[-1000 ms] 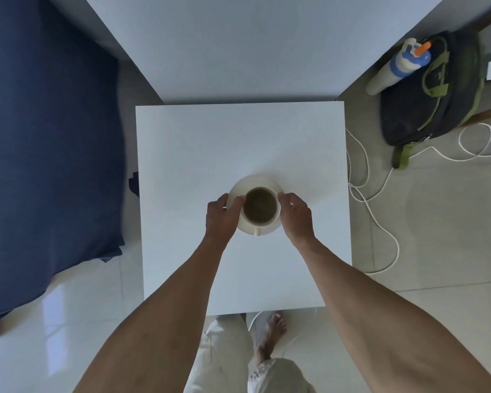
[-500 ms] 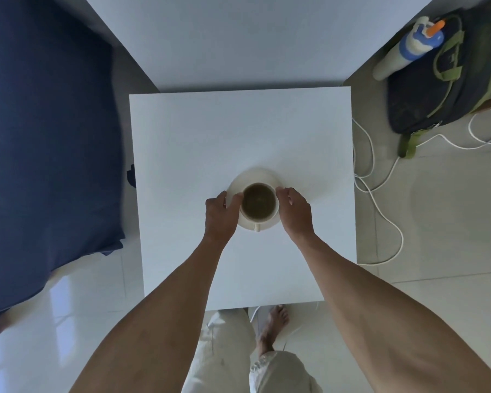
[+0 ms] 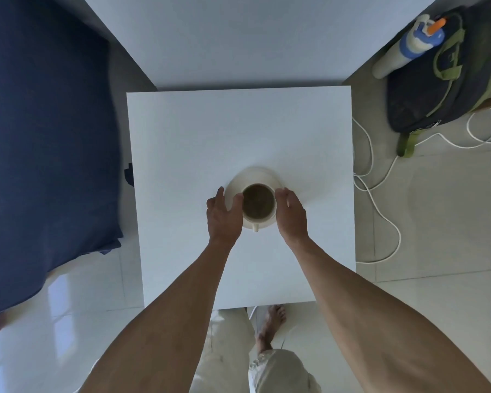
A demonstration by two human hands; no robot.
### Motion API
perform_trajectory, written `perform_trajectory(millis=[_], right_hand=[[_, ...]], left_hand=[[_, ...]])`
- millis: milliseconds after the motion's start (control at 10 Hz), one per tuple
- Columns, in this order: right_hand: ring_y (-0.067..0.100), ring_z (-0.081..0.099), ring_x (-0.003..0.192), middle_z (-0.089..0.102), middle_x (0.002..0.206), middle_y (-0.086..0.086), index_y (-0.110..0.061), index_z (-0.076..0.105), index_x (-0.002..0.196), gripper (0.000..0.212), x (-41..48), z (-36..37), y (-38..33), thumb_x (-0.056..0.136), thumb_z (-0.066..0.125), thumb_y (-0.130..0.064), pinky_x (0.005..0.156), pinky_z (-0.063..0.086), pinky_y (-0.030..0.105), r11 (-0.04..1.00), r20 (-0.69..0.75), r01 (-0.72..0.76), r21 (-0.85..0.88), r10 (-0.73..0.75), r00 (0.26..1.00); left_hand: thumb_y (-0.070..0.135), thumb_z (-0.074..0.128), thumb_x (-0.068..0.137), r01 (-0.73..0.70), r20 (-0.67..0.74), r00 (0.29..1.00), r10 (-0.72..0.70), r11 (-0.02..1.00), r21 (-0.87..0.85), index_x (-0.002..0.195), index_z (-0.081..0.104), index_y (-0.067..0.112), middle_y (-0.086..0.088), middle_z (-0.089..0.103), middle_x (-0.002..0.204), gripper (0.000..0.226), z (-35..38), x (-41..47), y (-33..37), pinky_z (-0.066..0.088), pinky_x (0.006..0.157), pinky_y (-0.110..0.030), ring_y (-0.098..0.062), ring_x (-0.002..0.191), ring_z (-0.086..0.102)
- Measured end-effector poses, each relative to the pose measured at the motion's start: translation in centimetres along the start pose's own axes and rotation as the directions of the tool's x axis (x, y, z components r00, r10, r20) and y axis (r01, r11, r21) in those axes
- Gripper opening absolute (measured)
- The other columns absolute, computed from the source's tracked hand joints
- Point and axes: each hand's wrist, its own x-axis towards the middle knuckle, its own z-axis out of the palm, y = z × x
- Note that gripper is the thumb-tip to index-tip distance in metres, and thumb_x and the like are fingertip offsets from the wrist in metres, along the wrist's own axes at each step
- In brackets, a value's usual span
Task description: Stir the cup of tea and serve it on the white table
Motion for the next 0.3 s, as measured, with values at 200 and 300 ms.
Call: perform_trajectory(millis=[200, 300], right_hand=[[0.021, 0.052, 0.103, 0.057, 0.117, 0.002, -0.019, 0.051, 0.123, 0.041, -0.1, -1.9, -1.5, 0.099, 0.035, -0.048, 0.080, 0.036, 0.029, 0.994, 0.091, -0.057, -0.090, 0.066, 0.994], [0.018, 0.050, 0.104, 0.054, 0.126, 0.004, -0.016, 0.047, 0.128, 0.044, -0.6, -2.9, -2.2, 0.100, 0.033, -0.047, 0.083, 0.035, 0.028, 0.995, 0.052, -0.045, -0.091, 0.050, 0.997]], left_hand=[[0.045, 0.046, 0.099, 0.023, 0.052, 0.998, -0.022, 1.000, -0.017, 0.154, 0.024, 0.021, -0.012, 0.035, 0.150, 0.064, -0.7, -0.4, 0.2, 0.034, 0.113, -0.047, -0.033, 0.138, 0.037], [0.046, 0.046, 0.099, 0.009, 0.034, 0.999, -0.009, 1.000, -0.004, 0.152, 0.028, 0.019, -0.012, 0.037, 0.148, 0.062, -1.2, -1.0, 0.2, 0.034, 0.110, -0.043, -0.030, 0.139, 0.036]])
